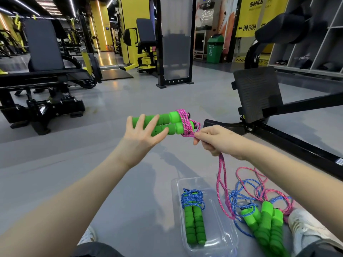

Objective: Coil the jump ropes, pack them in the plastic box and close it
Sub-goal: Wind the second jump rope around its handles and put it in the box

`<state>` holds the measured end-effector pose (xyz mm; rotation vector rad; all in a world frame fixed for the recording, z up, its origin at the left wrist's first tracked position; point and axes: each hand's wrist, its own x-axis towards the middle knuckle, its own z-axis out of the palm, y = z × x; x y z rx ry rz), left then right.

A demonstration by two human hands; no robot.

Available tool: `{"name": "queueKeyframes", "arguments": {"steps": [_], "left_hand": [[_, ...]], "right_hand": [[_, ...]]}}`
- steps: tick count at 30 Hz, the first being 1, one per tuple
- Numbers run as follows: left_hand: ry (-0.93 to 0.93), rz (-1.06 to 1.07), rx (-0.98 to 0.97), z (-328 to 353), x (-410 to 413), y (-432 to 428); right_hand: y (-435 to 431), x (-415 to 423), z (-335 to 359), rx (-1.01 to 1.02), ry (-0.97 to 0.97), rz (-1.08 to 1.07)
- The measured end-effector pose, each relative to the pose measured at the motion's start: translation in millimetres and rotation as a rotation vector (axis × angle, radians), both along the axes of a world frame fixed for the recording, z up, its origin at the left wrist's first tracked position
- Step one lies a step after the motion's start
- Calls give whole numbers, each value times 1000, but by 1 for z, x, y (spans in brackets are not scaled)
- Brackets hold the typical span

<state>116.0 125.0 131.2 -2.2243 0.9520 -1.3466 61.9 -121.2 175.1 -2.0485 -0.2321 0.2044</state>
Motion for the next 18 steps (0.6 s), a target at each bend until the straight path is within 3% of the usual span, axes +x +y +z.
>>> {"name": "queueKeyframes", "arguments": {"steps": [6,9,14,18], "left_hand": [[67,-81,152,-4,-11,-4],[68,-199,182,-5,-19,-22],[13,-367,161,-3,-27,-46],[-2,-452,105,-3,-30,-57]], "right_hand": [[-21,-3,32,-244,-145,132],[-29,-1,38,-272,-231,183],[-48,5,34,-213,-221,160],[-59,11,25,36,-214,33]]}}
